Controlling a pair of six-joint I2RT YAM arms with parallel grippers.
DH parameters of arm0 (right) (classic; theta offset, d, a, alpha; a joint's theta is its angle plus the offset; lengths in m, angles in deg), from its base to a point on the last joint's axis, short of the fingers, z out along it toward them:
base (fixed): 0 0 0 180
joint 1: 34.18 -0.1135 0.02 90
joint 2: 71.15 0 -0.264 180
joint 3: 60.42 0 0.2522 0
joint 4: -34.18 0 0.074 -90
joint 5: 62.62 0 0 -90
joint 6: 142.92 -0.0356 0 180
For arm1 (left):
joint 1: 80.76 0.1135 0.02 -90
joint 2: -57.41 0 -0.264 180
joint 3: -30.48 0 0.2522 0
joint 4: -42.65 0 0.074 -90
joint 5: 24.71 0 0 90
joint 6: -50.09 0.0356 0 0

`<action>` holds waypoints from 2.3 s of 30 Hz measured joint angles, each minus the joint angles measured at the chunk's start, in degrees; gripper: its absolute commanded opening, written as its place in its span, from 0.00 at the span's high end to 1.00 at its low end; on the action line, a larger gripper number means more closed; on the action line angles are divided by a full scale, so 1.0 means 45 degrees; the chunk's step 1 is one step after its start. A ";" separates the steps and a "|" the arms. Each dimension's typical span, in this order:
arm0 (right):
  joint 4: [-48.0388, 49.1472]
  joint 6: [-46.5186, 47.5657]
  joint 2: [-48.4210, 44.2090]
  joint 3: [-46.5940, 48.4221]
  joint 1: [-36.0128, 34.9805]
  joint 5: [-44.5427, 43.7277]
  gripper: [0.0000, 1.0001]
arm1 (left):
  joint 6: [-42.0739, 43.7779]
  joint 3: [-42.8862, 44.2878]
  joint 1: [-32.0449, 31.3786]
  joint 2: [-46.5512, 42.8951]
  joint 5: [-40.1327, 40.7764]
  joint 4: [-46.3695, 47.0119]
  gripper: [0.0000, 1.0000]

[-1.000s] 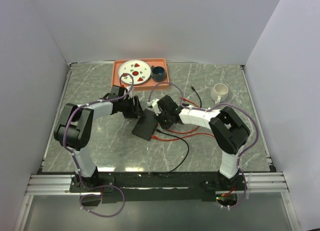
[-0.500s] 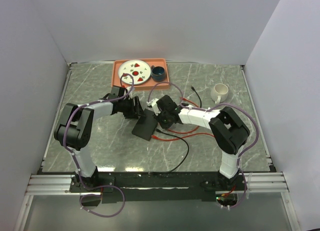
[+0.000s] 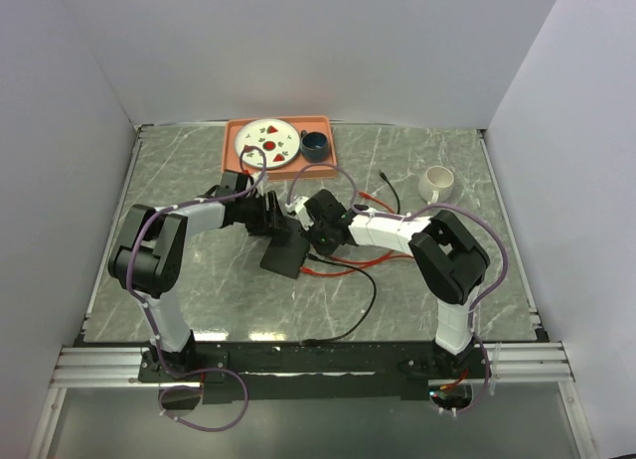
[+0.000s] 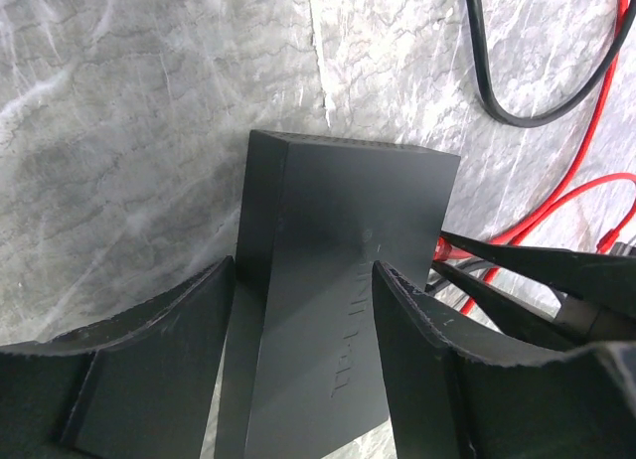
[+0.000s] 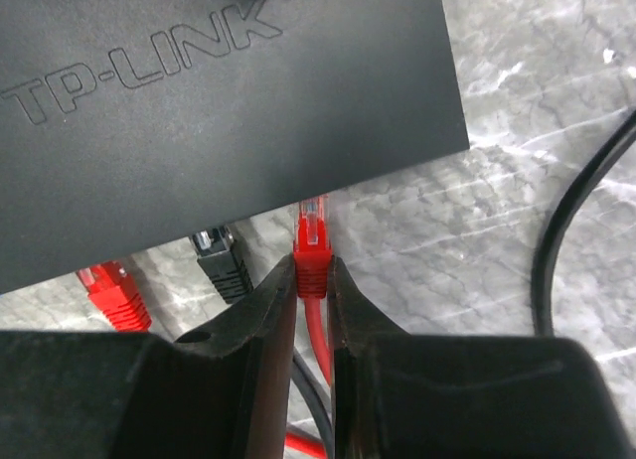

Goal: Insert the plug into the switch port

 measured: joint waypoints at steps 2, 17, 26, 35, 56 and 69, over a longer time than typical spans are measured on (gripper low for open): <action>-0.0024 0.0102 0.0039 0.0039 -0.0102 -0.0199 1.00 | 0.0005 0.0058 0.0000 0.0063 -0.0039 -0.0015 0.36; 0.0141 0.0617 -0.0262 -0.0321 -0.0515 -0.0636 1.00 | -0.0005 0.0185 0.0029 0.0257 -0.0291 0.0068 0.39; 0.0049 0.0675 -0.0321 -0.0306 -0.0622 -0.0850 1.00 | 0.0058 0.0189 0.0019 0.0325 -0.0350 0.0107 0.53; -0.1399 0.0777 0.0335 0.0942 -0.0622 -0.0840 1.00 | 0.0092 0.0131 -0.0112 0.0311 -0.0117 0.0175 0.63; -0.3128 0.0476 0.0680 0.1928 -0.0413 -0.0554 1.00 | -0.0835 -0.0690 -0.0923 -0.0287 0.1010 0.1457 0.99; -0.3084 -0.0199 0.0709 0.1889 -0.0330 -0.0641 1.00 | -0.3089 -0.2691 -0.0962 -0.1185 0.1700 0.3808 0.99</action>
